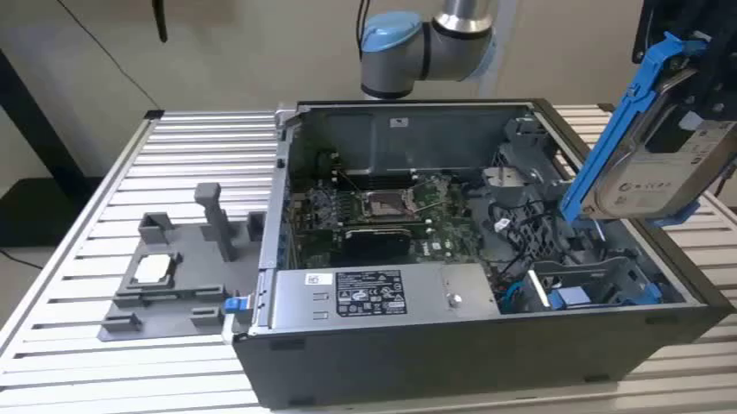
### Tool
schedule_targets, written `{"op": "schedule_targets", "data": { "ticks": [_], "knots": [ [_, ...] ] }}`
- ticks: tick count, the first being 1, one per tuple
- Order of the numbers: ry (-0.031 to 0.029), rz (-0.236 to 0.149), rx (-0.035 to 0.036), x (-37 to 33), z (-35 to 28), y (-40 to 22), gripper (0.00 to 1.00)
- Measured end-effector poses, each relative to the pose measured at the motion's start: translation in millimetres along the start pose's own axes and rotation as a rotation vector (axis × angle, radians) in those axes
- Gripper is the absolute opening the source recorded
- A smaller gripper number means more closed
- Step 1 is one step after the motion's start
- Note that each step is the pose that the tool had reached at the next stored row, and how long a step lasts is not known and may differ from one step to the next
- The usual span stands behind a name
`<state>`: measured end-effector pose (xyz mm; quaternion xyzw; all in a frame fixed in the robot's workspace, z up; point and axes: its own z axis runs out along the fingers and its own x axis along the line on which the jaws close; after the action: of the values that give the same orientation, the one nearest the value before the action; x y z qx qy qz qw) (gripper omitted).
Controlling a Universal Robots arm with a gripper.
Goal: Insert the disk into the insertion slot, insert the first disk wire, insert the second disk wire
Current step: 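Insert the disk into the insertion slot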
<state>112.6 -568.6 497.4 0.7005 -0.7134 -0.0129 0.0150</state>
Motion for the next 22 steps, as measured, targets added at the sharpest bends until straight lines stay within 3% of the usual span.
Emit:
{"op": "schedule_targets", "data": {
  "ticks": [12, 22],
  "knots": [
    [0.0001, 0.0, 0.0, 0.0, 0.2, 0.0, 0.33],
    [0.0, 0.0, 0.0, 0.0, 8.9, -0.5, 0.33]
  ]
}}
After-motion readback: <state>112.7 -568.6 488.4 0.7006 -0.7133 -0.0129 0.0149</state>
